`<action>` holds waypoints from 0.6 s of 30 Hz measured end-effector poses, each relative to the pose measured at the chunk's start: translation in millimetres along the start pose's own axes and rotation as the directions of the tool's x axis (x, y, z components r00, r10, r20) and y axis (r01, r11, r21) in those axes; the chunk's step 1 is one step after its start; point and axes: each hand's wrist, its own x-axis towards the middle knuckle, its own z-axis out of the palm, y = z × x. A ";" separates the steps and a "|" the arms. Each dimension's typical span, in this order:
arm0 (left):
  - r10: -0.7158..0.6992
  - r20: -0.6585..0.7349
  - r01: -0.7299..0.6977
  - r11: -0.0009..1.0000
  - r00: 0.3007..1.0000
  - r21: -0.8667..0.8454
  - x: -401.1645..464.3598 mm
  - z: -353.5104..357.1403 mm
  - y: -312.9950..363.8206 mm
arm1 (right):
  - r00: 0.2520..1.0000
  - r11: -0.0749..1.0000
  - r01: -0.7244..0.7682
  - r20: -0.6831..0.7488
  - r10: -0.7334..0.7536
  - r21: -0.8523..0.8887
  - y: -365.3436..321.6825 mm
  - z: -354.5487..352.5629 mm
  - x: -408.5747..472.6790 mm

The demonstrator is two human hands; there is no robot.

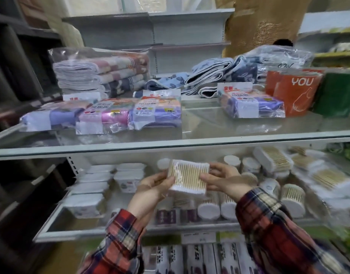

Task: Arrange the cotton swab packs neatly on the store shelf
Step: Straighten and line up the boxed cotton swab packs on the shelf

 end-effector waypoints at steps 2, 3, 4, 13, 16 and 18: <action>0.009 -0.018 -0.008 1.000 1.000 0.009 -6.5 -8.0 -1.1 | 1.000 1.000 -0.016 0.023 0.016 0.005 1.3 9.5 1.1; 0.008 -0.028 -0.008 1.000 1.000 0.010 -9.6 -11.8 -1.3 | 0.999 1.000 -0.023 0.034 0.022 0.010 2.2 14.6 1.5; 0.005 -0.039 -0.005 1.000 0.999 0.013 -12.1 -16.0 -1.9 | 0.999 1.000 -0.026 0.047 0.025 0.011 2.7 19.1 1.3; 0.043 -0.046 -0.040 0.997 0.998 0.067 -24.5 -36.0 1.0 | 0.993 1.000 -0.002 0.114 0.004 -0.018 -4.5 39.2 0.8; 0.047 -0.028 -0.045 0.997 0.999 0.067 -27.1 -39.2 3.8 | 0.992 0.999 0.016 0.124 -0.009 -0.049 -6.6 40.2 1.2; 0.052 -0.017 -0.051 0.995 0.998 0.089 -29.0 -41.4 5.4 | 0.990 0.995 0.038 0.137 -0.026 -0.088 -7.6 40.9 0.7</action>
